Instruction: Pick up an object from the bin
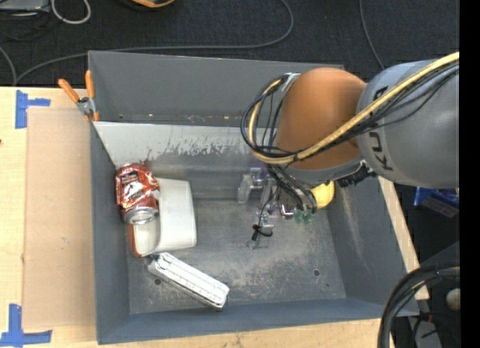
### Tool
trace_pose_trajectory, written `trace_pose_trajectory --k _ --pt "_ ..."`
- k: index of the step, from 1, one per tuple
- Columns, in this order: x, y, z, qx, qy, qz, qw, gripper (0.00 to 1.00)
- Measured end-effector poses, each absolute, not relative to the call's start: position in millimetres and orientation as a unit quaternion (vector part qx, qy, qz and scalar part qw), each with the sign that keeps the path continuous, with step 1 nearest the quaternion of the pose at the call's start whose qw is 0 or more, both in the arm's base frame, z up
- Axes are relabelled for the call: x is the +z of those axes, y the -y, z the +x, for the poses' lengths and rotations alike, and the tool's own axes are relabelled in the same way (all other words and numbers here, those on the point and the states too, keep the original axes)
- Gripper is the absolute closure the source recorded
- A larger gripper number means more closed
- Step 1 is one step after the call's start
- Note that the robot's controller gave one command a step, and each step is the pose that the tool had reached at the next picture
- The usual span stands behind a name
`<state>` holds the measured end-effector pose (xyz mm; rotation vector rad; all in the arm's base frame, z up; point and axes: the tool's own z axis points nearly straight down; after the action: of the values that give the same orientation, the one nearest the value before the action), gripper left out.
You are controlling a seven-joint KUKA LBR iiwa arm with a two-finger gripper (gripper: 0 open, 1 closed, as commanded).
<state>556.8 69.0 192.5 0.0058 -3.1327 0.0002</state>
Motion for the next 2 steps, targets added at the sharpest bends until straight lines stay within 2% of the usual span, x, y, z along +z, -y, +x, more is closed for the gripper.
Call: trace_pose_trajectory --k 1,2 --pt "197.2 -68.4 558.1 0.000 1.000 0.000 0.001 0.00" --pt "70.9 -176.3 534.8 -0.001 1.000 0.005 -0.002 0.00"
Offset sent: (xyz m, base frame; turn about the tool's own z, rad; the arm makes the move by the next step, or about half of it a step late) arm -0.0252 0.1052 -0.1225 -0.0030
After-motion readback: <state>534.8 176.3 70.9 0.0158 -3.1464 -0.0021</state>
